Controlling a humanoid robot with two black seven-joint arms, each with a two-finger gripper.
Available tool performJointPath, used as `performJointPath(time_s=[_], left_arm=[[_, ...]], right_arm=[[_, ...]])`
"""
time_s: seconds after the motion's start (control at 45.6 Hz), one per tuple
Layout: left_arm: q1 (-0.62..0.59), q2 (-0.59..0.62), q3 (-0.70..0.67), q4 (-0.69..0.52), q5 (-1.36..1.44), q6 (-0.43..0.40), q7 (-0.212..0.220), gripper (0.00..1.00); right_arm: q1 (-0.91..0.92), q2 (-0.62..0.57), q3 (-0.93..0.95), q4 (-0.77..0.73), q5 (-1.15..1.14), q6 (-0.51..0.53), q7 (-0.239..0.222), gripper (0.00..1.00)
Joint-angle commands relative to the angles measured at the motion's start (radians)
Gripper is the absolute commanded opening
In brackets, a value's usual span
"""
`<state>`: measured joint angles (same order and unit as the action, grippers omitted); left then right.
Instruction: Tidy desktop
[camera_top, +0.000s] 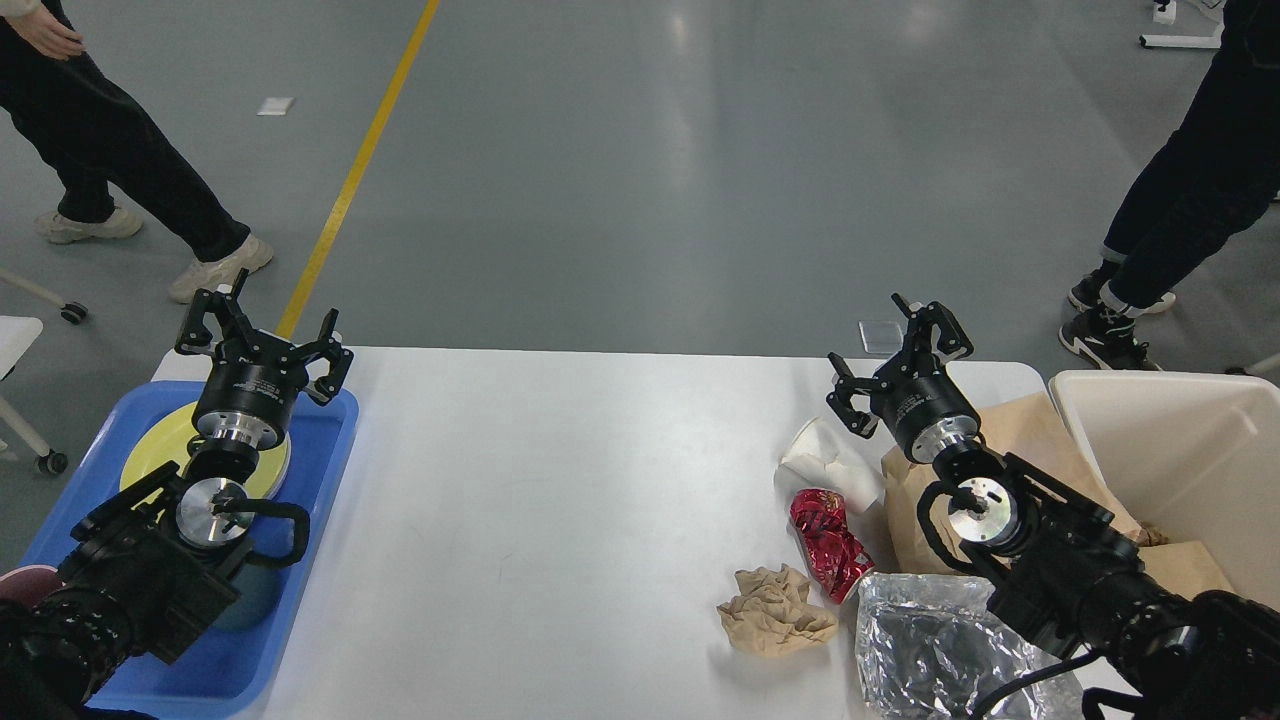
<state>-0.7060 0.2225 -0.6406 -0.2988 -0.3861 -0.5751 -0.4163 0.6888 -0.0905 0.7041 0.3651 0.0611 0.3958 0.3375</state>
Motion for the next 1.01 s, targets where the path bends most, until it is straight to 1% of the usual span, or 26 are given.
performJointPath(time_s=[0.0,0.986], left_arm=[[0.000,0.000,-0.001,0.001,-0.002,0.003,-0.002,0.97],[0.000,0.000,-0.002,0.001,-0.003,0.011,-0.002,0.97]], right_arm=[[0.000,0.000,0.000,0.000,-0.001,0.000,0.000,1.00],[0.000,0.000,0.000,0.000,0.000,0.000,0.000,1.00]])
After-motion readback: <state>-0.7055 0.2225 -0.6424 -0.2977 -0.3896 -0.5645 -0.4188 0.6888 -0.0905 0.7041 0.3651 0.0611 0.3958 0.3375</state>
